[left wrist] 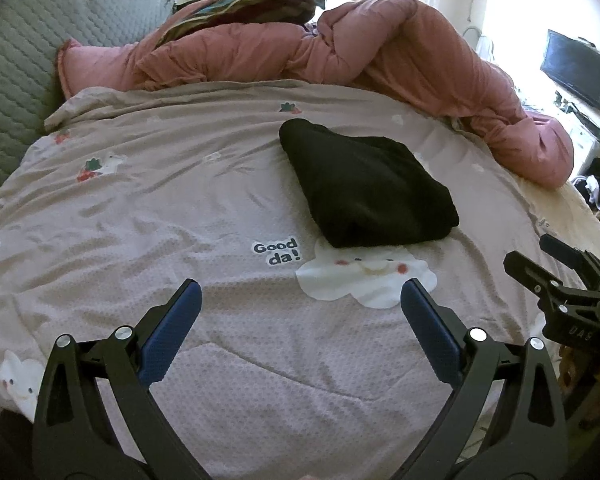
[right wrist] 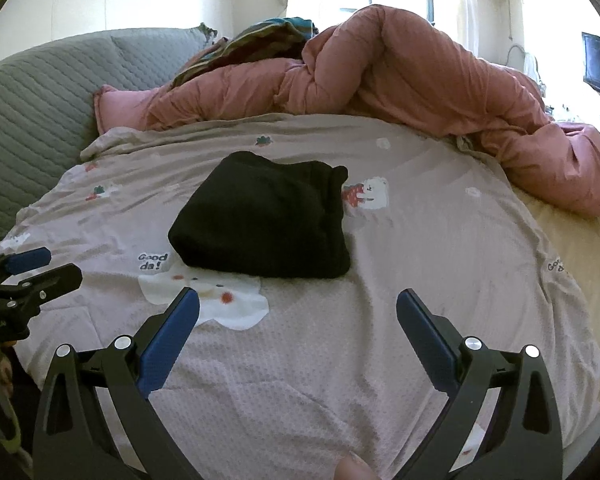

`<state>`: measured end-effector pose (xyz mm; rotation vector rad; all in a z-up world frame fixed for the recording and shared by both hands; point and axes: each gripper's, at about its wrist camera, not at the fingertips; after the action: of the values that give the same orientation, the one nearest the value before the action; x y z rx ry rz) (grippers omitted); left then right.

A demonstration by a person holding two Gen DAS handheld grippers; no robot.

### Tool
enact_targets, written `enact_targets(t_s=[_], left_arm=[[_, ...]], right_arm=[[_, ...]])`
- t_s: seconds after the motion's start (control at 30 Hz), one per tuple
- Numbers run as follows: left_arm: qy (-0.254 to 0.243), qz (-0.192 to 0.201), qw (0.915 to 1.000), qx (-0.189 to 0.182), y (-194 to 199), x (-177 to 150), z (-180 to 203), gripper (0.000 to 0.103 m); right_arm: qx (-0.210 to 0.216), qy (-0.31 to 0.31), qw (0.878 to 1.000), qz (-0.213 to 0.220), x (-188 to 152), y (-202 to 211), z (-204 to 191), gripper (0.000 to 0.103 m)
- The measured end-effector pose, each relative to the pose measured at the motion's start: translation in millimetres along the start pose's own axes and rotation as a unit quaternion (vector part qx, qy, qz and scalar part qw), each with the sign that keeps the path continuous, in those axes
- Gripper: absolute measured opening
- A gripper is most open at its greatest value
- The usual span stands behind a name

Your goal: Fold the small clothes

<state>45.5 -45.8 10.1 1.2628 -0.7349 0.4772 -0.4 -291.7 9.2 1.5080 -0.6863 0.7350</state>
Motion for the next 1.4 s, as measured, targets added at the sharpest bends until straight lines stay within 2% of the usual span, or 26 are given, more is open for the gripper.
enact_targets(t_s=[0.7, 1.4], left_arm=[[0.003, -0.001, 0.9997, 0.025, 0.4, 1.3, -1.1, 0.093], [0.002, -0.014, 0.9998, 0.016, -5.8, -1.7, -0.9, 0.093]], right_arm=[[0.000, 0.002, 1.000, 0.000, -0.1, 0.6, -0.4, 0.098], [-0.008, 0.001, 1.000, -0.005, 1.1, -2.6, 6.7, 0.098]])
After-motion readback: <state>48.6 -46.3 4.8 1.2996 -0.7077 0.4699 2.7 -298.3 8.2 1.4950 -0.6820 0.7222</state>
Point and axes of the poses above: each gripper's, at about its wrist camera, not at the fingertips, and y roughly against the way its jaws point, z to its right, x to its top, and after that the axes turned 1 degree about -x, right-handed
